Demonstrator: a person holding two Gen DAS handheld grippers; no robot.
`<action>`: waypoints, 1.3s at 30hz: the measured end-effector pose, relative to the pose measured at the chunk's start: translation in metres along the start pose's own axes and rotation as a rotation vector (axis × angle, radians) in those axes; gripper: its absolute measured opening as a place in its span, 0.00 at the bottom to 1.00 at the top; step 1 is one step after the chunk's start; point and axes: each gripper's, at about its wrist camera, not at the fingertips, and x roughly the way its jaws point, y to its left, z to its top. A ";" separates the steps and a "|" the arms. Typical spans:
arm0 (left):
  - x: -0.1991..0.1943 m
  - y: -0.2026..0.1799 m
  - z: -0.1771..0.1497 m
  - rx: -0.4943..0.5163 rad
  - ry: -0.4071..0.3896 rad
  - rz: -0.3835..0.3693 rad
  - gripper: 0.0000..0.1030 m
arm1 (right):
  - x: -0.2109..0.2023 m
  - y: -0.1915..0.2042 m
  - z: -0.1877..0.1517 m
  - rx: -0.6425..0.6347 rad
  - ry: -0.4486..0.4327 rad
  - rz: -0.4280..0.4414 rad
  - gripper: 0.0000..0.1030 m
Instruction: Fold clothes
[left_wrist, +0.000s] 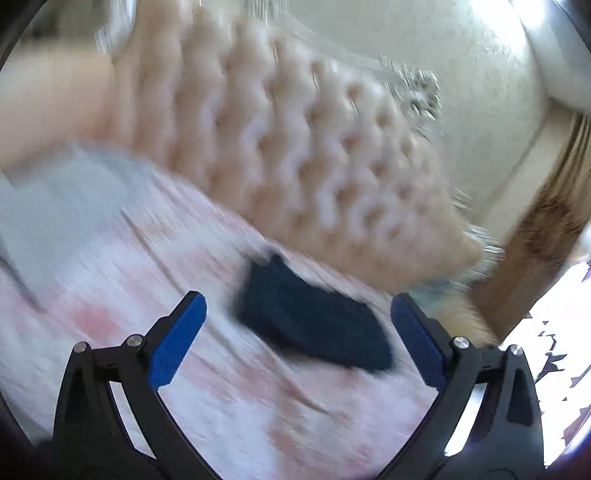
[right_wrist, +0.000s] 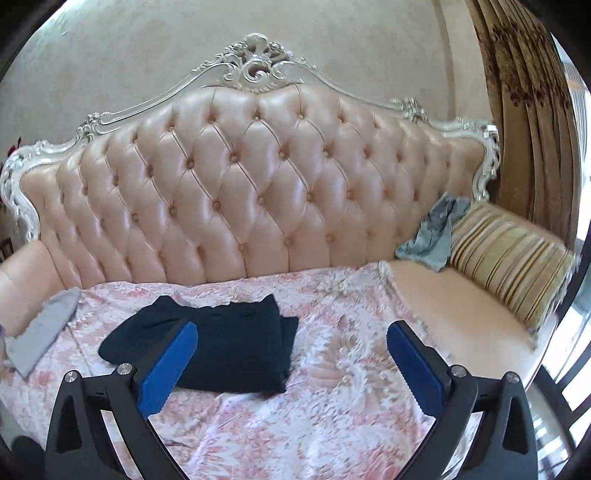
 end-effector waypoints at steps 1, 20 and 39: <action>0.011 0.008 -0.003 -0.068 0.044 -0.064 0.98 | 0.001 -0.002 -0.002 0.014 0.014 0.007 1.00; 0.177 0.093 -0.025 -0.612 0.341 -0.043 0.89 | 0.028 -0.072 -0.060 0.251 0.230 0.292 1.00; 0.213 0.108 -0.027 -0.660 0.390 0.114 0.63 | 0.160 -0.085 -0.095 0.858 0.590 0.554 1.00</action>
